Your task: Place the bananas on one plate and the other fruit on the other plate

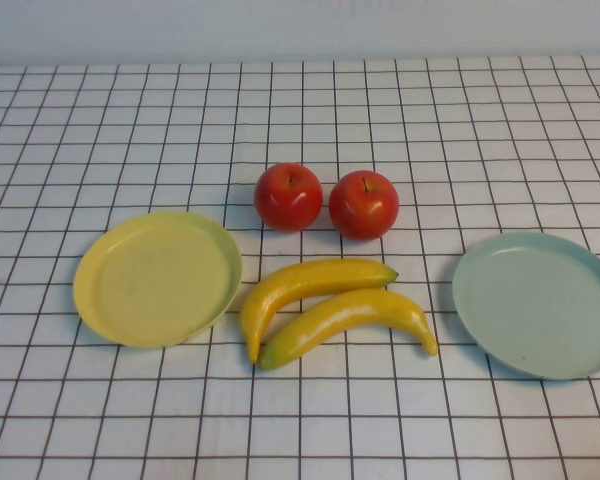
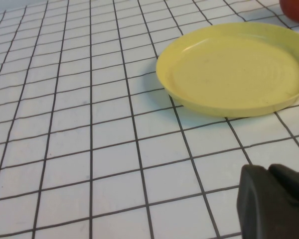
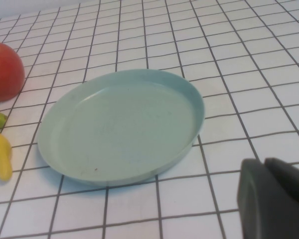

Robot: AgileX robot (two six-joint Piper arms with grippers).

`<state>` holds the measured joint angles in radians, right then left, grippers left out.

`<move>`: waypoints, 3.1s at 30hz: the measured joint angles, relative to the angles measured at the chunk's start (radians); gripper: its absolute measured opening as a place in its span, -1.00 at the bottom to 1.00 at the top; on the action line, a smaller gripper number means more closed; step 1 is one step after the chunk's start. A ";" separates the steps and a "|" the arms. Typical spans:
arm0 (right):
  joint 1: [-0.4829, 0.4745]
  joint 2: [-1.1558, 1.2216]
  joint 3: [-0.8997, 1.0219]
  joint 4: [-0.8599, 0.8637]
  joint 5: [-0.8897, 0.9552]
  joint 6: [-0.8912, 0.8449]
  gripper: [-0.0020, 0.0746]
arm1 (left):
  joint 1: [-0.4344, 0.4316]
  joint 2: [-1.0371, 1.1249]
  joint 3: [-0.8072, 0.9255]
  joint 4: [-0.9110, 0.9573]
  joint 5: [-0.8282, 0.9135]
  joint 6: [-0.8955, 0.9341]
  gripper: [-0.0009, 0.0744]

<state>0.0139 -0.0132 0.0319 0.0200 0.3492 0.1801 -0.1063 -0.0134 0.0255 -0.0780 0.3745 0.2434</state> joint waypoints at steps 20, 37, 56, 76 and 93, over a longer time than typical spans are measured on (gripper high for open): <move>0.000 0.000 0.000 0.000 0.000 0.000 -0.99 | 0.000 0.000 0.000 -0.586 -0.325 -0.358 -0.99; 0.000 0.000 0.000 0.000 0.000 0.000 -0.99 | 0.000 0.000 -0.026 -0.640 -0.514 -0.338 -0.99; 0.000 0.000 0.000 0.000 0.000 0.000 -0.99 | -0.011 1.014 -1.117 -0.299 0.376 0.228 -0.99; 0.000 0.000 0.000 0.000 0.000 0.000 -0.99 | -0.228 1.816 -1.869 0.152 0.682 -0.177 0.03; 0.000 0.000 0.000 0.000 0.000 0.000 -0.99 | -0.339 2.153 -2.123 0.012 0.700 -0.249 0.80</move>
<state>0.0139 -0.0132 0.0319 0.0200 0.3492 0.1801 -0.4449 2.1400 -2.0970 -0.0660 1.0740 -0.0055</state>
